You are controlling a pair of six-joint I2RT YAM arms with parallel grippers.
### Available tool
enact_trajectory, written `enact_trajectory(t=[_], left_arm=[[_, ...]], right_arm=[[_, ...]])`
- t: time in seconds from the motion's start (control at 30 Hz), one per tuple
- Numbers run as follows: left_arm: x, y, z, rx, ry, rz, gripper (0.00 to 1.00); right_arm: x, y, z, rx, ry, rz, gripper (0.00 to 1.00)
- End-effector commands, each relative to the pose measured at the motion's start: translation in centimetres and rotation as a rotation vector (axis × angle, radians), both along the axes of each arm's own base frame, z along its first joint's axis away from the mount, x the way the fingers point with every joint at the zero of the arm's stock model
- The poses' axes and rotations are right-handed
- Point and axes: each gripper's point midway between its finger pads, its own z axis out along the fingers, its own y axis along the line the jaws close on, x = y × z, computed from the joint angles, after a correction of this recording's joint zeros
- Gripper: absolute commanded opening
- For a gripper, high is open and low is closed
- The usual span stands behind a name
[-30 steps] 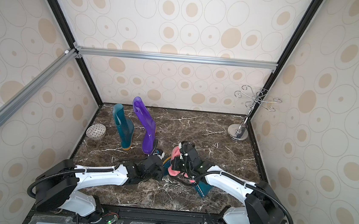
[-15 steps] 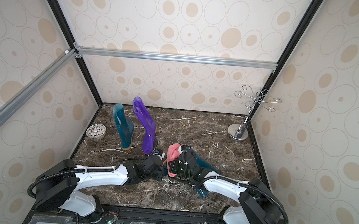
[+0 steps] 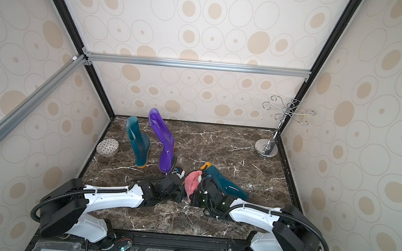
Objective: Wipe the rubber boots with a cloth
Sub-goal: Wipe the dirt off the rubber boot.
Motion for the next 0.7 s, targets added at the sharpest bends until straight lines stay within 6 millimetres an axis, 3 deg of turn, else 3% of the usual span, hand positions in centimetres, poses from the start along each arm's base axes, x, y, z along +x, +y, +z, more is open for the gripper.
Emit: enact_trajectory(t=[0.0,0.17,0.27,0.4,0.5,0.67], left_arm=[[0.8,-1.5,2.5,-0.104,-0.038,0.012,0.0],[0.8,-0.5,3.0,-0.085,-0.06,0.028,0.0],[0.9,0.1,3.0,-0.064,-0.072,0.035,0.0],[1.6,0.5,3.2,-0.041,-0.085,0.04,0.0],[1.7,-0.1,3.8,-0.059,-0.075,0.02,0.0],[1.6,-1.4,5.0,-0.092,-0.047,-0.007,0.0]], right_arm=[[2.8,-1.4,0.4,-0.014,0.026,-0.149,0.0],[4.3,-7.4,1.2,-0.082,0.0,-0.316,0.0],[3.4,-11.7,1.8,-0.169,-0.033,-0.409,0.0],[2.2,-15.6,2.6,-0.232,-0.041,-0.45,0.0],[2.2,-16.6,5.7,-0.234,-0.09,-0.418,0.0],[2.7,-17.2,13.8,-0.254,-0.282,-0.331,0.0]])
